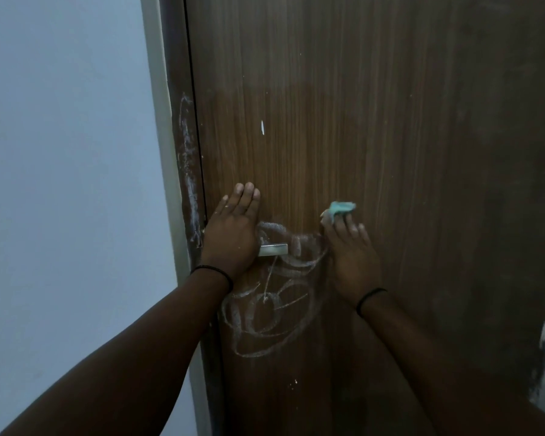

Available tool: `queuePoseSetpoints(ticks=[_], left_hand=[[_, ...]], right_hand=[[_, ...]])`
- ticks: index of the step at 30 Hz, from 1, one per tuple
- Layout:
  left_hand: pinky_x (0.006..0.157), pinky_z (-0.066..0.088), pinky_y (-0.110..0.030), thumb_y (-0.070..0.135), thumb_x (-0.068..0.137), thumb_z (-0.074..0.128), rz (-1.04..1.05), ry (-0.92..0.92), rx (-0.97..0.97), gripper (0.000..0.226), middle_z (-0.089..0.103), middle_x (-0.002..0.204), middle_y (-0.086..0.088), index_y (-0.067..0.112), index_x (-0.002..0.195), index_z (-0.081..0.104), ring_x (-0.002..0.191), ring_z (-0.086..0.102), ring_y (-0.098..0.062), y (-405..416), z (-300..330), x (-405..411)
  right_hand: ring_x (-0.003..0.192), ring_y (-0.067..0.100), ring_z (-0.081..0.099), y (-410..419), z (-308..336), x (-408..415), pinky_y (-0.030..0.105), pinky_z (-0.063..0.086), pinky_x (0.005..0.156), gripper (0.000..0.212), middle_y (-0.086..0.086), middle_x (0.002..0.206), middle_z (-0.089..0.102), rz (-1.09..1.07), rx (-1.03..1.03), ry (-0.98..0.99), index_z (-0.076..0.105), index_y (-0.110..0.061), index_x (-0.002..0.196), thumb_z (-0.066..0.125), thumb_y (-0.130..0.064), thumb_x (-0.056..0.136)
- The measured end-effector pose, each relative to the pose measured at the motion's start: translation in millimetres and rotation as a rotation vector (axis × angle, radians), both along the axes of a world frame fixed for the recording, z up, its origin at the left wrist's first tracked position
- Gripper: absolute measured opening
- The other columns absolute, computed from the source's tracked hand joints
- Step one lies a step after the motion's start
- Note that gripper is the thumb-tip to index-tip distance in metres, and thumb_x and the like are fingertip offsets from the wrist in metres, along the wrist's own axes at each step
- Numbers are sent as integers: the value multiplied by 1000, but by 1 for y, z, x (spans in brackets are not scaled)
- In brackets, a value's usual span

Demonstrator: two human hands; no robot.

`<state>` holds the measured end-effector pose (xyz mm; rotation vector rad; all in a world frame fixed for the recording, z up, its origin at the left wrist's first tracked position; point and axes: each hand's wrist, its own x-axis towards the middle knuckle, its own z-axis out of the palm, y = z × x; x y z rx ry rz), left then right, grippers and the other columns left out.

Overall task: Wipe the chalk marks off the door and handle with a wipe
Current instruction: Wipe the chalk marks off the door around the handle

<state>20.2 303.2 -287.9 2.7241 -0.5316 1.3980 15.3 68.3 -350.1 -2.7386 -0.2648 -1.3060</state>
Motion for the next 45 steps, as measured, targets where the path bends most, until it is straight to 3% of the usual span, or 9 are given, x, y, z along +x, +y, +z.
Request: queuePoseSetpoints(ticks=[3, 8, 13, 18, 23, 30, 36, 41, 45], left_hand=[[123, 13, -40, 15, 99, 41, 0, -2, -49, 56, 23, 160, -9, 9, 152, 27, 151, 15, -24, -5, -2, 0], [123, 11, -40, 15, 100, 39, -3, 2, -81, 55, 22, 161, -10, 8, 153, 25, 151, 13, -24, -9, -4, 0], [123, 11, -39, 15, 100, 38, 8, 0, -74, 55, 21, 161, -9, 9, 153, 24, 151, 12, -24, -10, -5, 0], [123, 13, -41, 17, 101, 37, 14, -6, -87, 54, 21, 161, -10, 9, 153, 24, 151, 13, -24, -12, -6, 1], [123, 11, -40, 18, 101, 37, 14, -3, -74, 54, 20, 162, -9, 9, 153, 23, 151, 12, -23, -11, -6, 0], [122, 14, -40, 16, 98, 42, -19, -13, -23, 56, 26, 160, -8, 10, 152, 28, 150, 18, -23, 2, -2, -2], [122, 14, -41, 16, 97, 42, -27, -8, -40, 57, 25, 160, -9, 9, 152, 28, 150, 17, -24, 0, -5, -1], [123, 14, -42, 17, 99, 41, -13, 8, -41, 57, 23, 161, -10, 9, 153, 26, 151, 15, -25, -2, -6, -2], [123, 14, -41, 17, 100, 38, 1, 9, -64, 55, 22, 161, -10, 8, 153, 25, 151, 14, -25, -8, -9, -3]], right_hand=[[148, 28, 16, 17, 10, 1, 45, 13, 121, 57, 8, 158, 24, 25, 84, -10, 18, -12, 153, 30, -24, 98], [149, 24, 6, 10, -22, -9, 42, 8, 122, 61, 3, 161, 15, 50, -47, 64, 10, -19, 155, 38, -26, 101], [148, 27, 13, 8, 0, 3, 47, 15, 121, 57, 10, 159, 21, 5, 150, 1, 16, -11, 153, 30, -22, 99], [149, 20, 7, 8, -30, -7, 42, 9, 123, 58, 5, 161, 16, 133, 18, 51, 14, -15, 154, 37, -21, 101], [149, 24, 11, 9, -21, 1, 45, 11, 122, 58, 10, 159, 20, 96, 157, 2, 18, -11, 153, 40, -15, 99], [148, 21, 16, 22, -43, 9, 47, 17, 121, 56, 5, 158, 27, 165, -185, 16, 23, -19, 152, 34, -30, 98], [148, 23, 16, 38, -37, 13, 43, 12, 122, 56, 8, 158, 24, 57, -15, -26, 17, -12, 153, 26, -31, 100], [149, 21, 13, 10, -56, 0, 42, 9, 122, 57, 5, 160, 20, 59, -105, 42, 15, -17, 154, 30, -30, 100], [147, 25, 17, 16, -38, 6, 45, 15, 121, 56, 9, 158, 25, 16, 73, -16, 20, -11, 152, 28, -27, 99]])
